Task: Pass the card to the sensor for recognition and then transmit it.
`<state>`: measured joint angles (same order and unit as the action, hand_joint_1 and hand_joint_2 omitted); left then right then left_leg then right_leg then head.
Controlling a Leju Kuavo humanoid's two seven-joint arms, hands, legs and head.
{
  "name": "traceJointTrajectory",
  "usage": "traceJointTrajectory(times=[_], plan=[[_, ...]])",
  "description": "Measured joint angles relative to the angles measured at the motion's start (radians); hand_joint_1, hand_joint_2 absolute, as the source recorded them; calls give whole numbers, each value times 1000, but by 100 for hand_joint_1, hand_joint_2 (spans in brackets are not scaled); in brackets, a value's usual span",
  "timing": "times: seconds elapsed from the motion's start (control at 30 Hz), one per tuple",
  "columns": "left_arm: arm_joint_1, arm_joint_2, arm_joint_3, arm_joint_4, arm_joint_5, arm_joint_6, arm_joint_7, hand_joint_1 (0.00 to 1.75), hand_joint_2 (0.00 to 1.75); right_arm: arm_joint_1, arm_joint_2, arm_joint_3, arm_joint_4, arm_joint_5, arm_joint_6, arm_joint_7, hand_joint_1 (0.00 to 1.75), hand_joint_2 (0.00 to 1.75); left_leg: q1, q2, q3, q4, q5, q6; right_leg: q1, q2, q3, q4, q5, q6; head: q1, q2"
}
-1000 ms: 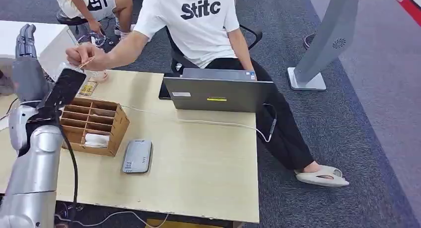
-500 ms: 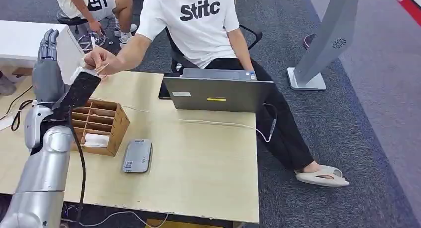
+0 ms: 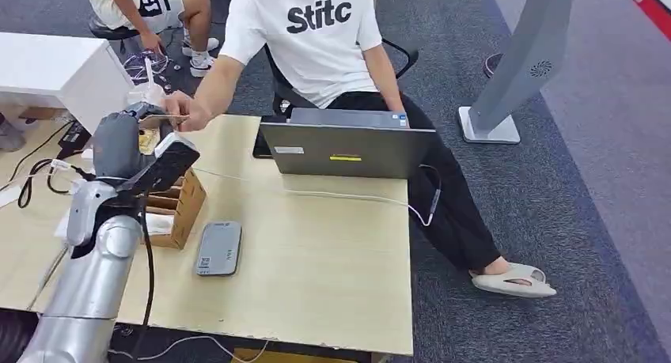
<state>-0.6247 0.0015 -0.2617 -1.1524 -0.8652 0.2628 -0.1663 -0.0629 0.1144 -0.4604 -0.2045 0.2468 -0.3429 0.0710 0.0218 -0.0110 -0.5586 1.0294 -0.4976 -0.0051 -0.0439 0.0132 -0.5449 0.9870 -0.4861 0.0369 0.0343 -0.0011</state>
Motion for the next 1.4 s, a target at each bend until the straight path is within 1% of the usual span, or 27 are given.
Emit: traceJointTrajectory(times=[0.07,0.17,0.23,0.3,0.4,0.63,0.77,0.87,0.93,1.1,1.4], plan=[[4,1,-12,-1,-6,-10,0,175,175,0,-1,0,0,0,0,0,0,175,0,0,0,0,0,0,0,0,0,0,0,0,0,0],[16,3,-43,-9,-38,-53,0,175,175,0,-1,0,1,0,0,7,0,175,0,0,0,0,0,0,0,0,0,0,0,0,0,0],[28,4,-86,-26,-70,-89,6,175,175,1,-1,0,2,3,-2,8,0,175,0,0,0,0,0,0,0,-1,0,0,0,0,0,0],[40,5,-129,-40,-85,-111,17,175,175,0,-2,0,2,4,-2,8,0,175,0,0,0,0,0,0,0,-1,0,0,0,0,0,0],[52,5,-172,-56,-89,-119,23,175,175,1,-2,-1,2,5,-2,7,0,175,0,0,0,0,0,0,0,0,0,0,0,0,0,0],[56,12,-208,-72,-92,-127,23,175,175,1,-4,-1,3,6,-2,7,0,175,0,0,0,0,0,0,0,-1,0,0,0,0,0,0],[58,24,-262,-75,-127,-206,31,175,175,1,-5,-4,3,9,-1,-8,0,175,0,0,0,0,0,0,0,-1,0,0,0,0,0,0],[64,39,-318,-75,-145,-245,42,175,175,1,-5,-5,3,19,1,-8,0,175,0,0,0,0,0,0,0,0,0,0,0,0,0,0],[67,52,-348,-71,-149,-256,45,175,175,1,-5,-5,3,24,1,-6,0,175,0,0,0,0,0,0,0,0,0,0,0,0,0,0],[85,91,-410,-18,-178,-247,77,175,175,1,-5,-6,3,27,0,1,0,175,0,0,0,0,0,0,0,0,0,0,0,0,0,0],[161,163,-425,105,-214,-190,113,175,175,6,-5,-20,3,44,-2,10,0,175,0,1,0,-1,0,0,0,0,0,0,0,0,0,0]])
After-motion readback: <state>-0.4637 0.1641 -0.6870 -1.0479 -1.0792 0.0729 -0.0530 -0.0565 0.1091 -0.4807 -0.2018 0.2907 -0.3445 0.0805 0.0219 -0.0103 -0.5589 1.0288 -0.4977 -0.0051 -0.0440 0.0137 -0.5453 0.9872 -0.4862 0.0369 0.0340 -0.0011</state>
